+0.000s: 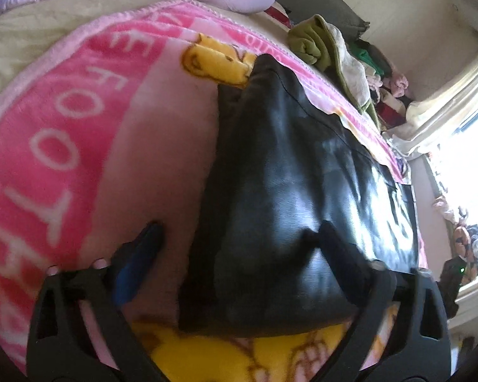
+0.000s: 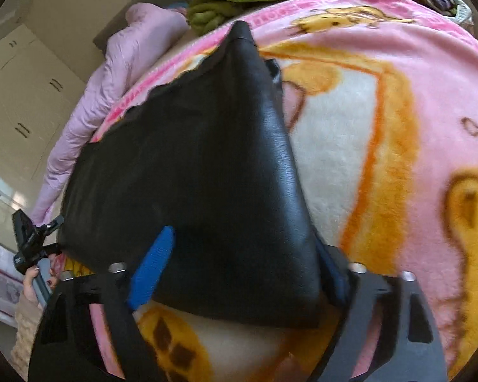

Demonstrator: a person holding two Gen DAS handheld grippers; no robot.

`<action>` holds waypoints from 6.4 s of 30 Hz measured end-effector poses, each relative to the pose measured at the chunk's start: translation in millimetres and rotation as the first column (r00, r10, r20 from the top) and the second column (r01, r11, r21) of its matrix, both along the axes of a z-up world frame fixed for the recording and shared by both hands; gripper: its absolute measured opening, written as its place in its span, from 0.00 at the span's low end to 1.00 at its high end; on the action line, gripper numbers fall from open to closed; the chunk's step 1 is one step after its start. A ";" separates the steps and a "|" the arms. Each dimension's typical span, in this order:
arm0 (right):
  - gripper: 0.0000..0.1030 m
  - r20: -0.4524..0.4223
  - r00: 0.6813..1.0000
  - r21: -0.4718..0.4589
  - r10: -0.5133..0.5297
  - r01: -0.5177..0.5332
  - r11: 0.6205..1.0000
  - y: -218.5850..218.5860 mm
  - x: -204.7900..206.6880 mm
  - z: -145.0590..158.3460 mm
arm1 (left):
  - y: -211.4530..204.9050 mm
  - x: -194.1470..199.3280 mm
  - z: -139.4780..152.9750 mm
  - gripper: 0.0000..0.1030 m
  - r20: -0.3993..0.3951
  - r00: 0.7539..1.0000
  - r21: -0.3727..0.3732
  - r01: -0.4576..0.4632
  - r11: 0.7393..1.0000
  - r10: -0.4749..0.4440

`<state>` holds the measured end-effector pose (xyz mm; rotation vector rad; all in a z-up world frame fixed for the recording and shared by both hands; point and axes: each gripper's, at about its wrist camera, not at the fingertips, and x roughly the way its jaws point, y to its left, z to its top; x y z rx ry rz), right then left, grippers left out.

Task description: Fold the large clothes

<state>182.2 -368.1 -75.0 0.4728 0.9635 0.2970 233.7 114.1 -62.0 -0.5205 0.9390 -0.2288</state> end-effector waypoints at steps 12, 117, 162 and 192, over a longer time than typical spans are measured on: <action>0.23 0.037 0.999 0.037 -0.022 0.020 0.999 -17.0 -40.0 13.6 | -21.5 -32.9 19.9 0.35 0.013 0.999 0.080 0.047 0.996 -0.049; 0.22 0.166 0.936 -0.340 0.312 -0.243 0.909 185.9 -80.3 72.5 | -36.0 -73.9 38.1 0.89 0.033 0.999 0.315 0.030 0.949 -0.043; 0.81 0.318 0.872 -0.344 0.373 -0.260 0.902 195.6 -155.8 77.8 | -59.4 -63.8 57.2 0.26 0.097 0.992 0.227 0.056 0.972 -0.080; 0.92 0.444 0.706 -0.732 0.551 -0.068 0.678 322.2 -138.8 42.8 | -81.3 -65.7 108.4 0.25 0.163 0.978 0.257 0.088 0.962 -0.133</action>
